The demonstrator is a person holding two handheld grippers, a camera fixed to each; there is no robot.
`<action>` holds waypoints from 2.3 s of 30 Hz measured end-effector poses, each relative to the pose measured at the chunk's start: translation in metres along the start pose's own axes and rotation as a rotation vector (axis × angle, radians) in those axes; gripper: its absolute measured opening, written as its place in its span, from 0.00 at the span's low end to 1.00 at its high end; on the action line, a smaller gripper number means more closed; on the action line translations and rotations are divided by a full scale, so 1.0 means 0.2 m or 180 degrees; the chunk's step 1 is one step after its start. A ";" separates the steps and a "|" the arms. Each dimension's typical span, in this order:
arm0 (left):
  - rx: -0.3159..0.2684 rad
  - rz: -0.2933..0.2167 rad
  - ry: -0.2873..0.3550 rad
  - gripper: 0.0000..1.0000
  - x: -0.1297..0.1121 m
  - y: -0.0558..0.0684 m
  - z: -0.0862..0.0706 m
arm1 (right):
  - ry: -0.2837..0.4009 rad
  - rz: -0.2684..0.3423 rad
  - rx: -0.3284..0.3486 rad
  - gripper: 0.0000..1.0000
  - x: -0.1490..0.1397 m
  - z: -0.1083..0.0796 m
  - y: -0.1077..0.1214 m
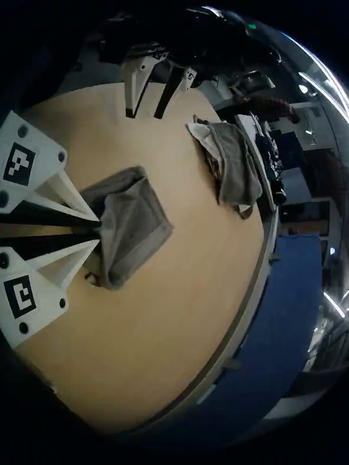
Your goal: Fold towel
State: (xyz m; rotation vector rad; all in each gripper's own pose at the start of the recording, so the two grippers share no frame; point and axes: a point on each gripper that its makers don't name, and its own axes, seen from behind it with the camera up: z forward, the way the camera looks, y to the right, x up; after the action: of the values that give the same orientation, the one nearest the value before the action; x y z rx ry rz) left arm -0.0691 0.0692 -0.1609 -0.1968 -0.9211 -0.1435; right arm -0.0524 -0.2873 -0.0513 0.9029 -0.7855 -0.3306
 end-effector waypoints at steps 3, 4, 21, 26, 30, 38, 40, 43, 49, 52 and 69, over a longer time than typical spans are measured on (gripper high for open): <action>0.0000 -0.0029 0.0008 0.91 -0.01 0.00 0.00 | -0.0006 -0.0104 0.0018 0.07 0.06 0.04 0.01; -0.0001 -0.0040 0.0011 0.91 -0.01 0.00 0.00 | -0.0009 -0.0137 0.0027 0.07 0.08 0.05 0.01; 0.0009 -0.0195 0.0035 0.91 -0.03 -0.03 -0.01 | -0.0096 -0.0283 0.0078 0.07 0.29 0.32 0.07; 0.0014 -0.0208 0.0031 0.91 -0.04 -0.04 0.00 | -0.0135 -0.0265 0.0071 0.07 0.28 0.37 0.08; 0.0012 -0.0222 0.0035 0.91 -0.04 -0.05 0.01 | -0.0142 -0.0267 0.0052 0.16 0.28 0.39 0.08; 0.0005 -0.0204 0.0033 0.91 -0.02 -0.06 0.02 | -0.0138 -0.0323 0.0020 0.52 0.27 0.38 0.08; 0.0001 -0.0198 0.0033 0.91 -0.01 -0.05 0.02 | -0.0122 -0.0321 0.0024 0.61 0.27 0.37 0.07; -0.0006 -0.0192 0.0031 0.91 -0.01 -0.05 0.02 | -0.0095 -0.0320 0.0031 0.73 0.27 0.36 0.06; -0.0006 -0.0180 0.0030 0.91 0.00 -0.05 0.02 | -0.0070 -0.0299 0.0024 0.74 0.22 0.30 0.03; -0.0007 -0.0181 0.0033 0.91 0.00 -0.05 0.02 | -0.0082 -0.0267 0.0016 0.74 0.17 0.27 0.01; -0.0038 -0.0131 0.0046 0.91 0.02 -0.02 0.01 | -0.0203 0.0149 -0.0100 0.74 -0.16 0.14 -0.08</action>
State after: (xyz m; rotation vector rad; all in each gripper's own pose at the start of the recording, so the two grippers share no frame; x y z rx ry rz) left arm -0.0703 0.0658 -0.1562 -0.1878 -0.9104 -0.1883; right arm -0.0936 -0.2951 -0.0681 0.8467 -0.8566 -0.3310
